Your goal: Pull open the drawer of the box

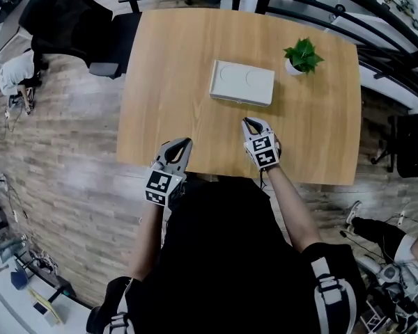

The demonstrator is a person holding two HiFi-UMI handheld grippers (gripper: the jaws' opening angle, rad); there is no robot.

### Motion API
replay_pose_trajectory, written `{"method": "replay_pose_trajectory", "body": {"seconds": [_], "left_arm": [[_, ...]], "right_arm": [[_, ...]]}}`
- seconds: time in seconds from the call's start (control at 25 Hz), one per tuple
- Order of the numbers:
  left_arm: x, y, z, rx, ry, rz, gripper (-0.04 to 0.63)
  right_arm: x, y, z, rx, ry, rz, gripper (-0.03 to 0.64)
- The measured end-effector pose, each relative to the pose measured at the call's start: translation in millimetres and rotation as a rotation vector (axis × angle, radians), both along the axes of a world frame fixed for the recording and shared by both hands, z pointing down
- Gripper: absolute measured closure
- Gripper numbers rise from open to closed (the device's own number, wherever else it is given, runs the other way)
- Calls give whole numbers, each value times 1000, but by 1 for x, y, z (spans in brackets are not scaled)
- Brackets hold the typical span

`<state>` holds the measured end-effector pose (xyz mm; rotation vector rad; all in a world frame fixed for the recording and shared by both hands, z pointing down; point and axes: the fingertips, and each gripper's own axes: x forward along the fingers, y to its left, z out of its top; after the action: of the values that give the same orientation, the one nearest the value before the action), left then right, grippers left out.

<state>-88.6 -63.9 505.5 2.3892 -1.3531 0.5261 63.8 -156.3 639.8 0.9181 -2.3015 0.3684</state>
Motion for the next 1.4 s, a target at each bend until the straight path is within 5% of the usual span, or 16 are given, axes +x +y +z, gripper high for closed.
{"method": "replay_pose_trajectory", "body": {"seconds": [0.12, 0.6, 0.84, 1.24, 1.4], "left_arm": [[8, 3, -3, -2, 37, -33, 574], [16, 4, -1, -19, -31, -49, 574], [17, 2, -13, 4, -3, -76, 574], [21, 12, -7, -25, 11, -88, 574], [21, 14, -4, -34, 4, -75, 574]], "right_arm": [[3, -10, 17, -26, -3, 21, 589], [-9, -38, 51, -89, -6, 66, 591], [-4, -46, 74, -204, -75, 203, 589], [-7, -57, 89, -223, -74, 264, 588], [-10, -62, 90, -228, -81, 288, 532]]}}
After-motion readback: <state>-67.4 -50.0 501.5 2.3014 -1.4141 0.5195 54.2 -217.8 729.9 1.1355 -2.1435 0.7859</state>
